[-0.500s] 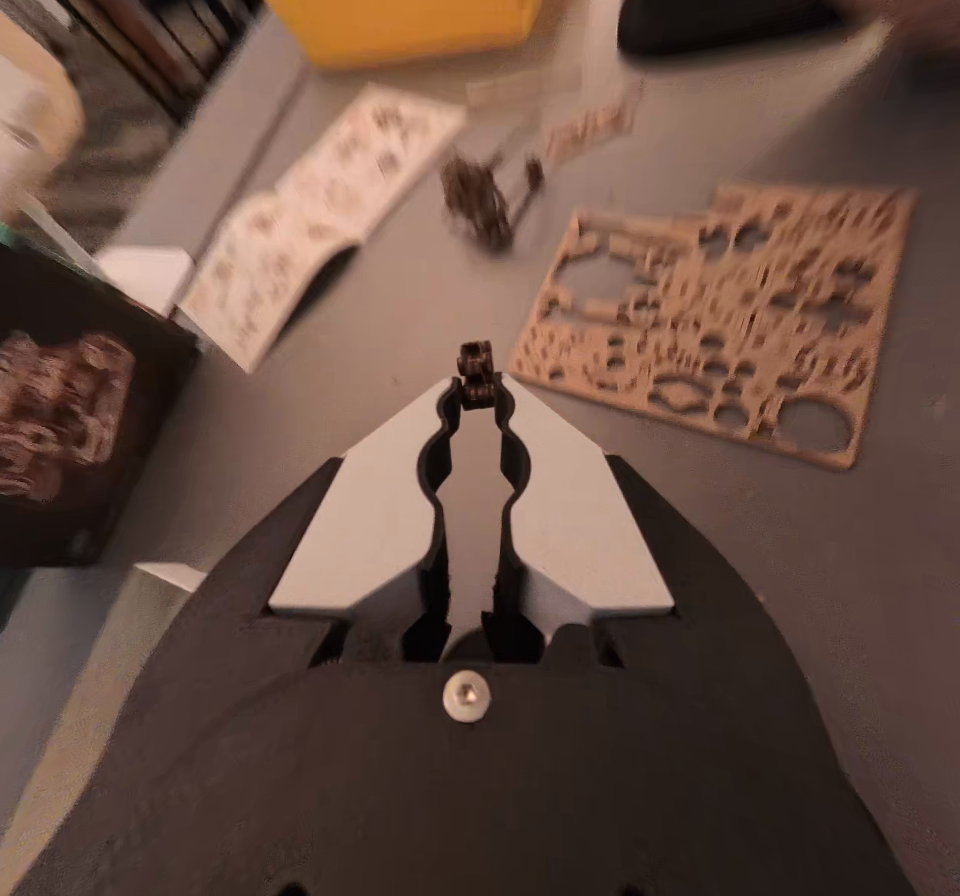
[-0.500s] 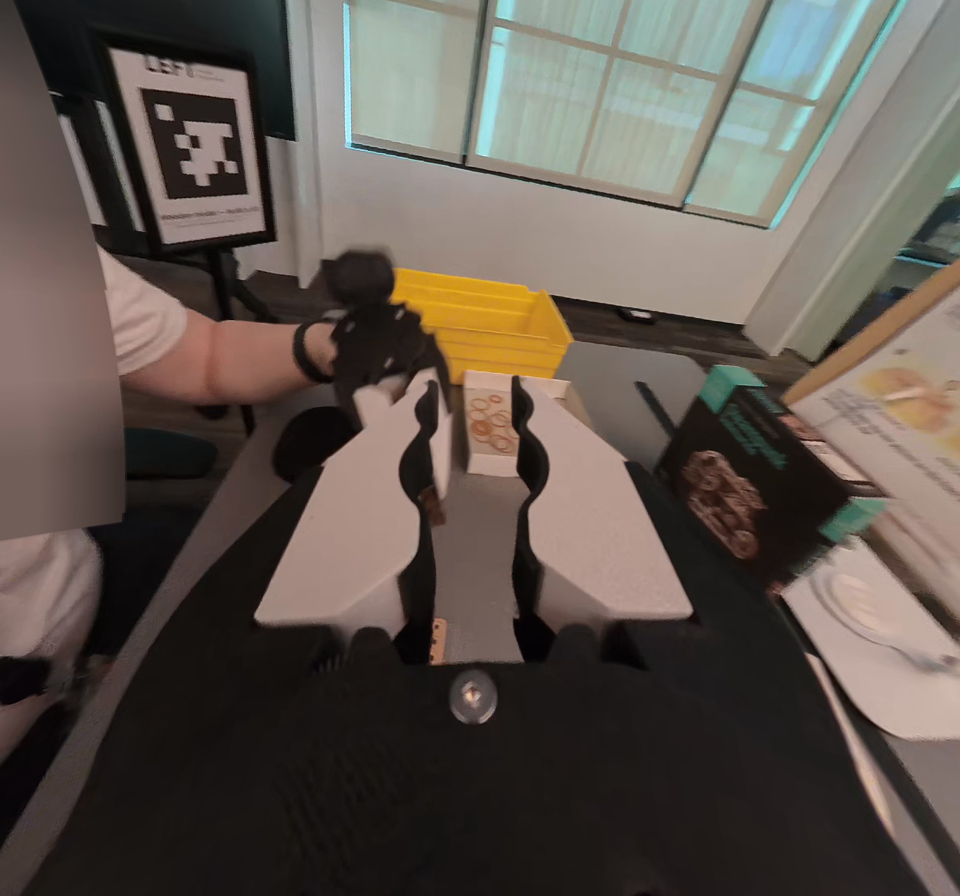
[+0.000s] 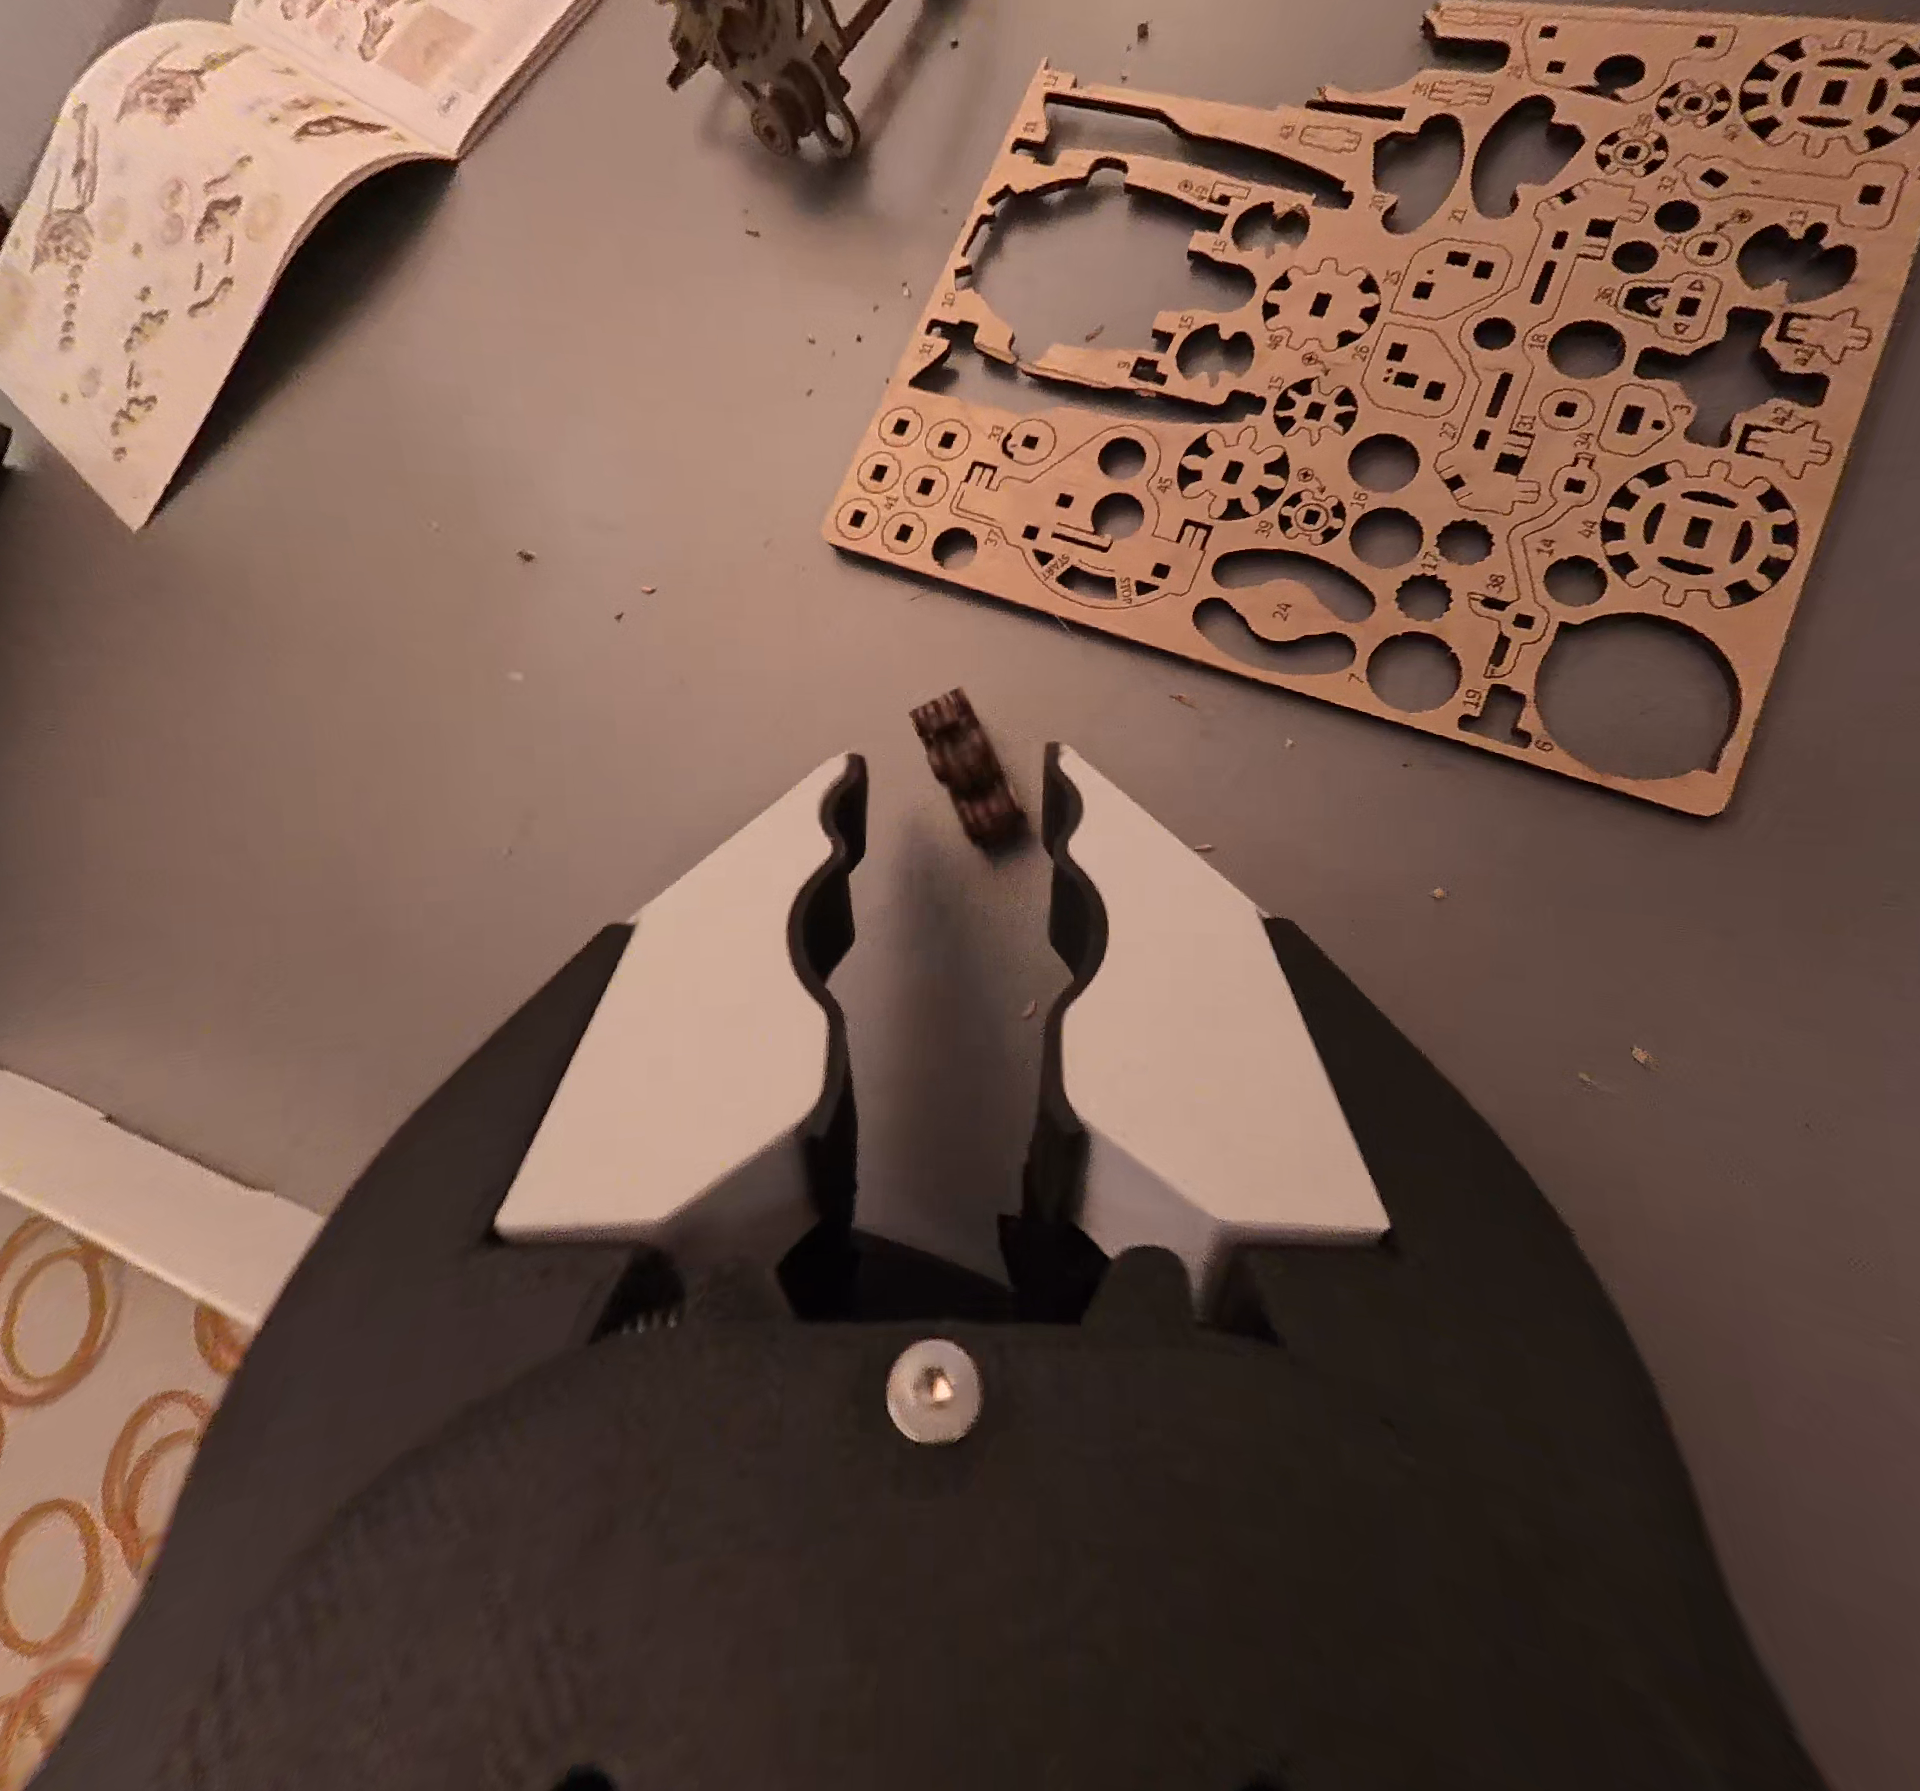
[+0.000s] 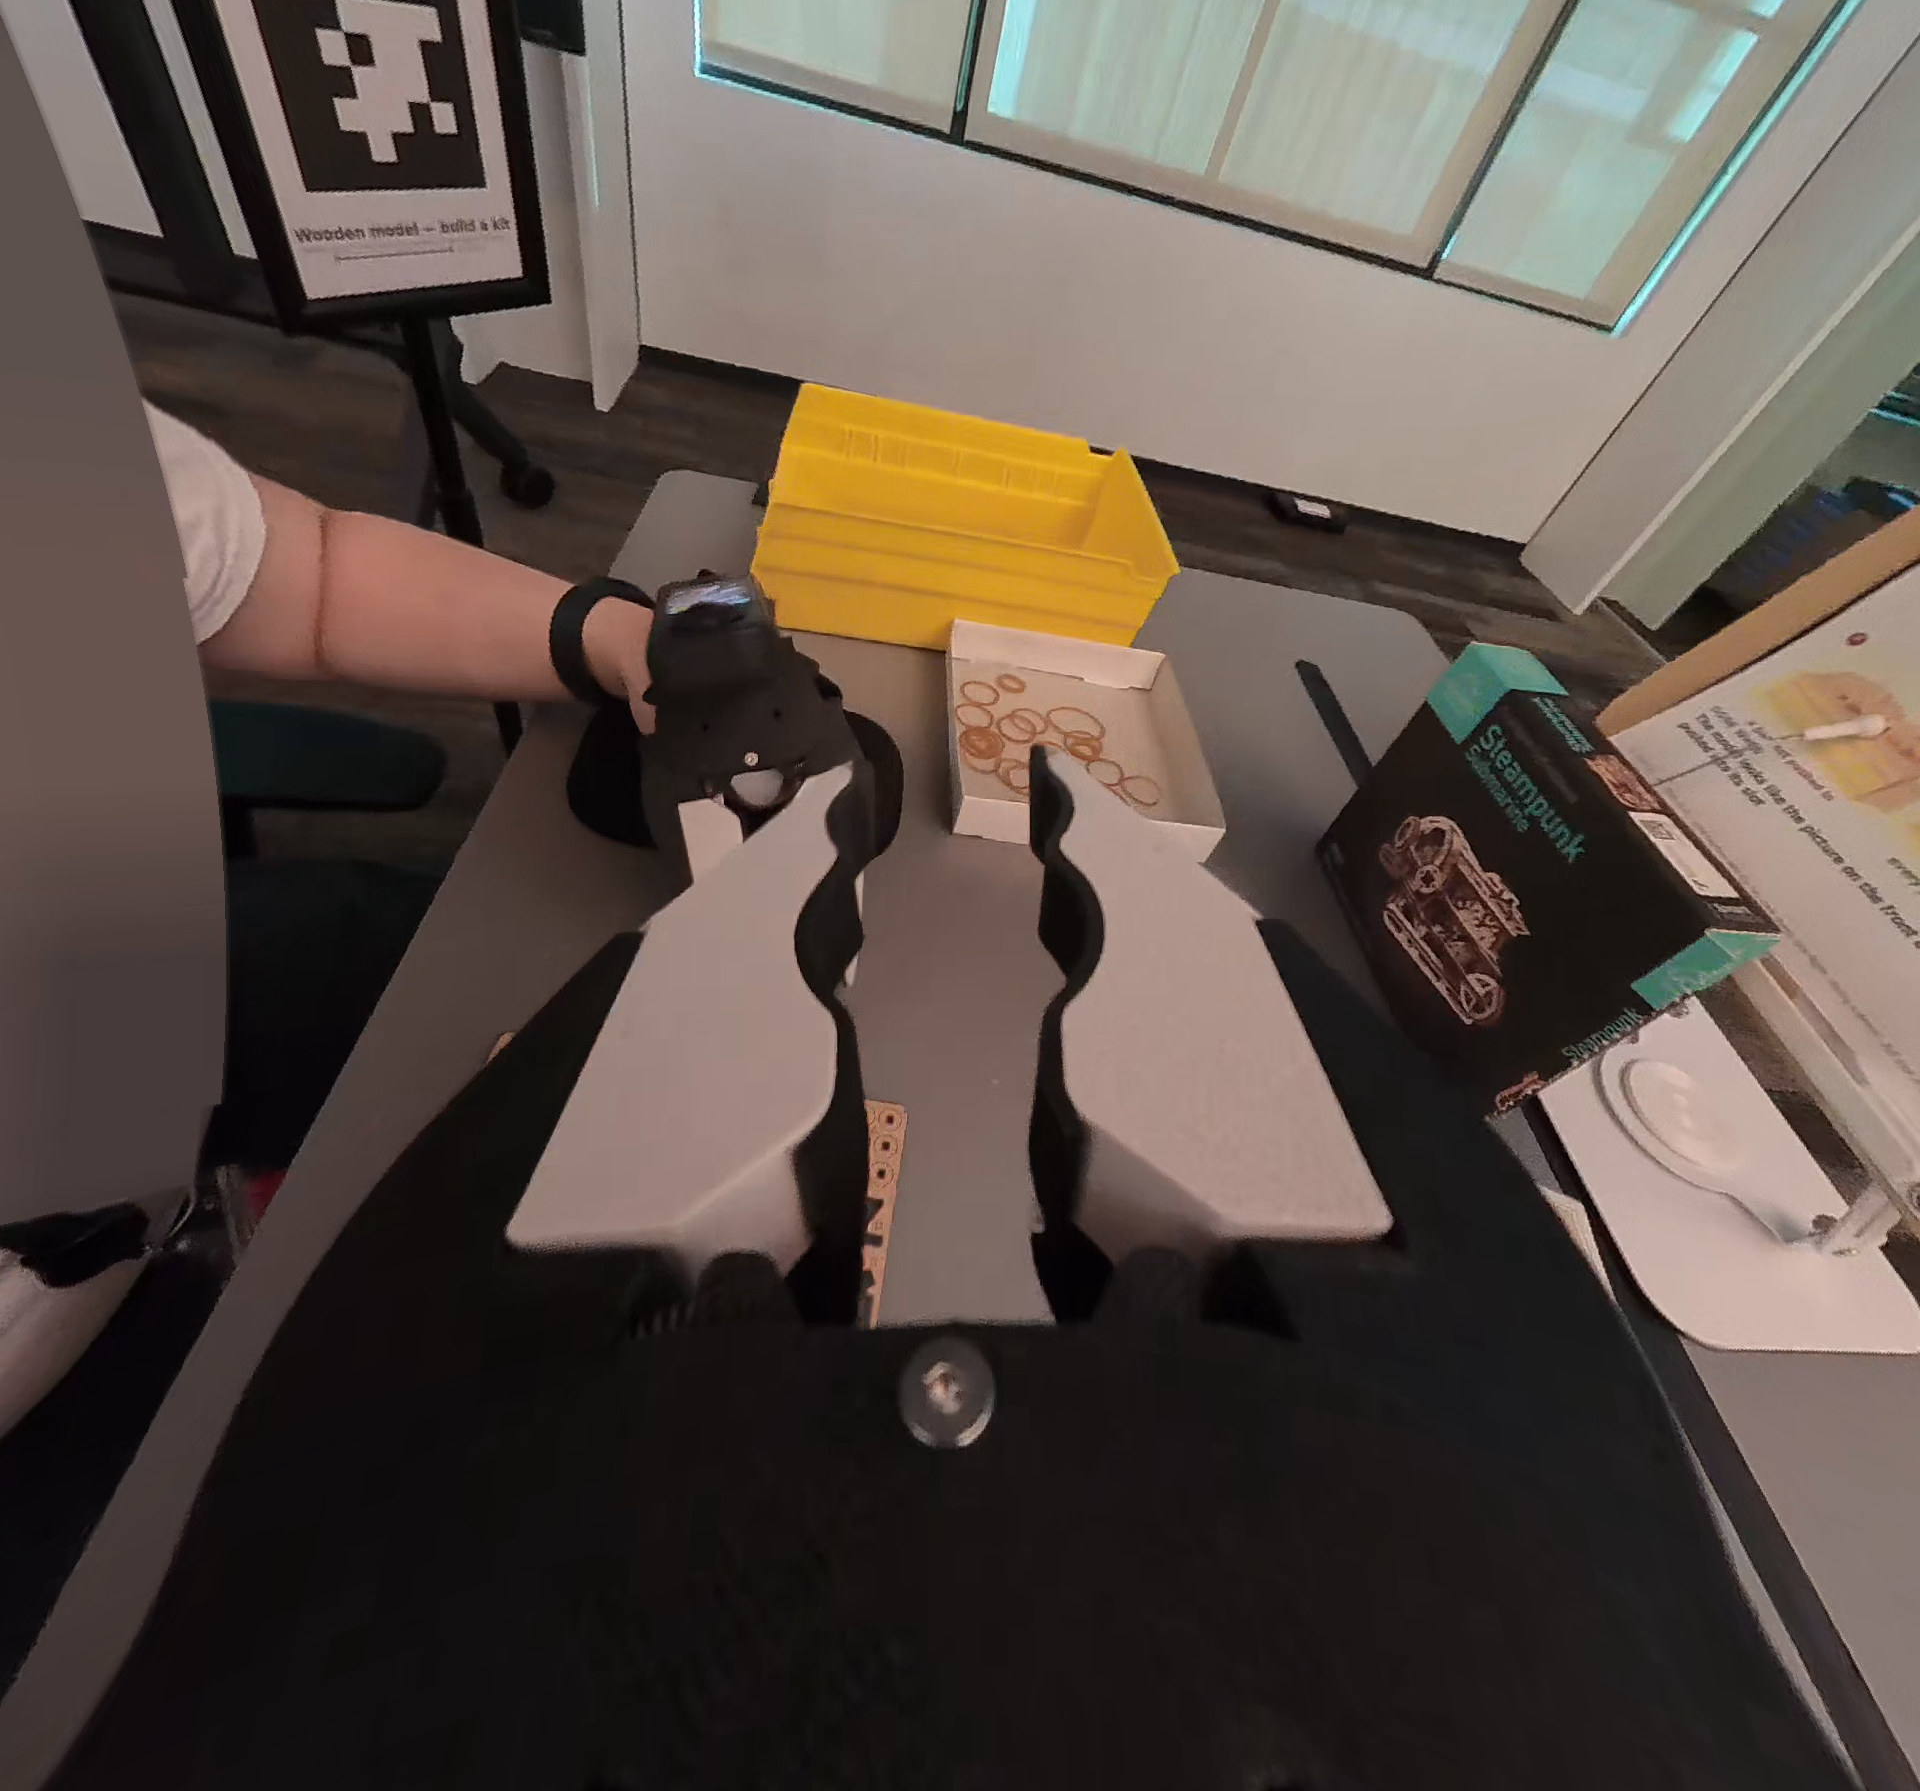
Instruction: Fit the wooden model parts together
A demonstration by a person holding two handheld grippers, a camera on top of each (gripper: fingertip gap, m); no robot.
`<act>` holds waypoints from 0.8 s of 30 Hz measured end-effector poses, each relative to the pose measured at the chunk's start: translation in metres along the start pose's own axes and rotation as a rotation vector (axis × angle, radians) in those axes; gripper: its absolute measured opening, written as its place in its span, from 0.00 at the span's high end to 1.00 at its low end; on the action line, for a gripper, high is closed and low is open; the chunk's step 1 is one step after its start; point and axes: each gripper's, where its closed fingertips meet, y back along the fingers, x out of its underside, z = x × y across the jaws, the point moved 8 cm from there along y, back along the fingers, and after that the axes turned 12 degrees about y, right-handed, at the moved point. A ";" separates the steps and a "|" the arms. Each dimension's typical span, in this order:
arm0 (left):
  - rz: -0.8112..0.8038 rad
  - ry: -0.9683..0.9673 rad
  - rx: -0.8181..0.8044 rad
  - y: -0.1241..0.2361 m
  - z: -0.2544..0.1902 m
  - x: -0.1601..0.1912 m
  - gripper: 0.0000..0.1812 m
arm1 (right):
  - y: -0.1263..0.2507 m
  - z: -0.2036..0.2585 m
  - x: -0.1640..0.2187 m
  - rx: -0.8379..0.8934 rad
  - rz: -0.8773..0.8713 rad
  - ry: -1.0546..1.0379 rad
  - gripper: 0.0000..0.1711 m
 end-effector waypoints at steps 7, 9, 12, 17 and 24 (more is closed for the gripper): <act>-0.174 0.165 -0.151 0.034 0.002 0.008 0.85 | 0.035 -0.013 -0.018 0.294 0.007 -0.389 0.69; -0.232 0.203 -0.210 0.039 -0.001 0.010 0.85 | 0.041 -0.016 -0.012 0.453 0.162 -0.365 0.67; -0.215 0.174 -0.240 0.039 -0.010 0.006 0.83 | 0.038 -0.014 0.008 0.561 0.450 -0.336 0.67; -0.097 0.178 -0.198 0.026 -0.016 -0.004 0.81 | 0.027 0.004 0.059 0.457 0.989 -0.340 0.67; -0.003 0.299 -0.203 0.006 -0.020 -0.001 0.81 | 0.045 0.005 0.057 0.558 1.139 -0.246 0.68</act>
